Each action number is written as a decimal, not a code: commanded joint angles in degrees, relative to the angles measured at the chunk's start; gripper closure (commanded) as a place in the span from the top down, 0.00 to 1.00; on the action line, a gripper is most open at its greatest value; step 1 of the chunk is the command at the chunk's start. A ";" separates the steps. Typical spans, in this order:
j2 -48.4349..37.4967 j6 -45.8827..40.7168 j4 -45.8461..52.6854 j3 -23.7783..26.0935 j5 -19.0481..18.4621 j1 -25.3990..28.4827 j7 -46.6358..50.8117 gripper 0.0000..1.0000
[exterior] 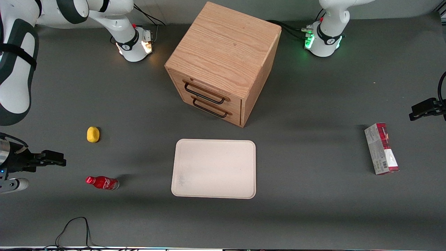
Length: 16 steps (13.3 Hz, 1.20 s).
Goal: Place coke bottle on tray
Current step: 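Lower the open right gripper around the bottle and close it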
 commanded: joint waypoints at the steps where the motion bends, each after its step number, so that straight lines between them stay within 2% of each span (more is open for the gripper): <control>1: 4.23 1.11 2.21 0.56 0.40 -0.36 -0.56 1.00; 9: 13.02 11.82 -1.82 0.47 0.13 -0.01 -0.12 1.00; 13: 12.41 19.73 -10.25 0.56 0.57 -0.53 -0.21 1.00; 16: 12.15 20.80 -11.85 0.56 0.57 -0.45 -0.21 1.00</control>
